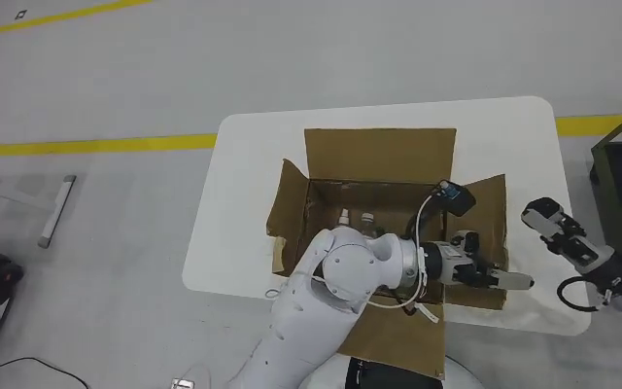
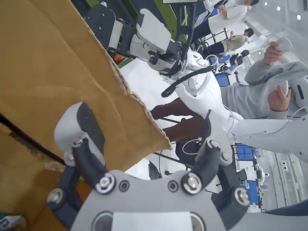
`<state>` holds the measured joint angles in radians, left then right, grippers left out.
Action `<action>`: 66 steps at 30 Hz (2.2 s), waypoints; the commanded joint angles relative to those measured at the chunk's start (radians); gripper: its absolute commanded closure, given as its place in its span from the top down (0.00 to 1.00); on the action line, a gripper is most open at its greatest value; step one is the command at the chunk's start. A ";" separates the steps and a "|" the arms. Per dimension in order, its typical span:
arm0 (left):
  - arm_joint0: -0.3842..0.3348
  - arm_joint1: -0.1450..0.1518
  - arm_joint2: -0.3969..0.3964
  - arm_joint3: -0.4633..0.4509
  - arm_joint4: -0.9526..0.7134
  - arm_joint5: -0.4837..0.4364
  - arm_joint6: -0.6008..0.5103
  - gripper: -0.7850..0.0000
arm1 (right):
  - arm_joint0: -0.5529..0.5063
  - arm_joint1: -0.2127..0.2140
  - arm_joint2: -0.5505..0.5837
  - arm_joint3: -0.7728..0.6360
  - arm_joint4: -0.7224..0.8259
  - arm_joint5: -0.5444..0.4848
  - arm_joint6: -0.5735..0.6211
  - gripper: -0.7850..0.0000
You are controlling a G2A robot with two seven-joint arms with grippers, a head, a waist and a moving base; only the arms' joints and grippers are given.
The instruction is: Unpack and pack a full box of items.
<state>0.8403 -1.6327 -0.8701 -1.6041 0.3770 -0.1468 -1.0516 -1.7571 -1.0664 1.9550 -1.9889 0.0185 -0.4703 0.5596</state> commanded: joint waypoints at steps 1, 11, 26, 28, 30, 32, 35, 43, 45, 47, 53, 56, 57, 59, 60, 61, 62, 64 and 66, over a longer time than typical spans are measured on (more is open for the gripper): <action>-0.006 0.001 0.008 0.004 0.017 0.008 0.003 1.00 | 0.002 0.000 -0.008 0.004 0.025 0.000 0.007 0.47; -0.018 0.005 0.049 0.024 0.035 0.020 0.008 1.00 | 0.003 0.002 -0.020 -0.002 -0.023 0.021 0.024 0.39; 0.049 0.050 -0.074 -0.070 0.105 0.046 0.025 1.00 | 0.084 -0.002 -0.097 0.063 -0.021 0.071 -0.043 0.00; 0.075 0.061 -0.114 -0.106 0.113 0.056 0.030 1.00 | 0.110 -0.003 -0.105 0.076 -0.015 0.073 -0.063 0.00; 0.097 0.071 -0.149 -0.140 0.135 0.063 0.030 1.00 | 0.137 -0.004 -0.114 0.087 -0.013 0.074 -0.081 0.00; 0.115 0.081 -0.182 -0.168 0.158 0.071 0.030 1.00 | 0.166 -0.005 -0.126 0.101 -0.005 0.078 -0.105 0.00; 0.138 0.091 -0.213 -0.201 0.172 0.079 0.030 1.00 | 0.205 -0.007 -0.140 0.131 -0.007 0.092 -0.143 0.00; 0.169 0.111 -0.250 -0.236 0.211 0.088 0.047 1.00 | 0.258 -0.014 -0.159 0.189 0.000 0.114 -0.229 0.00; 0.170 0.115 -0.255 -0.242 0.232 0.091 0.053 1.00 | 0.261 -0.015 -0.160 0.198 0.001 0.117 -0.239 0.00; 0.172 0.120 -0.261 -0.256 0.268 0.097 0.055 1.00 | 0.262 -0.015 -0.157 0.203 0.000 0.115 -0.239 0.00; 0.204 0.139 -0.324 -0.310 0.344 0.127 0.055 1.00 | 0.251 -0.016 -0.143 0.214 -0.005 0.114 -0.241 0.00; 0.227 0.149 -0.374 -0.332 0.357 0.140 0.062 1.00 | 0.241 -0.017 -0.142 0.225 -0.006 0.114 -0.245 0.00; 0.234 0.153 -0.393 -0.334 0.371 0.142 0.062 1.00 | 0.239 -0.017 -0.142 0.228 -0.008 0.113 -0.245 0.00; 0.245 0.159 -0.422 -0.341 0.382 0.148 0.064 1.00 | 0.235 -0.018 -0.143 0.230 -0.007 0.112 -0.247 0.00; 0.250 0.162 -0.434 -0.342 0.388 0.150 0.064 1.00 | 0.233 -0.018 -0.143 0.230 -0.009 0.112 -0.246 0.00; 0.253 0.165 -0.443 -0.345 0.400 0.150 0.064 1.00 | 0.230 -0.018 -0.143 0.230 -0.011 0.112 -0.245 0.00; 0.257 0.168 -0.451 -0.344 0.407 0.153 0.065 1.00 | 0.227 -0.019 -0.144 0.230 -0.017 0.112 -0.243 0.00; 0.262 0.172 -0.462 -0.345 0.411 0.156 0.068 1.00 | 0.221 -0.019 -0.145 0.229 -0.022 0.111 -0.241 0.00; 0.264 0.176 -0.469 -0.344 0.430 0.160 0.073 1.00 | 0.216 -0.020 -0.146 0.230 -0.027 0.110 -0.242 0.00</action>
<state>1.1032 -1.4586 -1.3371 -1.9486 0.7998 0.0115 -0.9811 -1.5394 -1.0859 1.8096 -1.7593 -0.0074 -0.3596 0.3186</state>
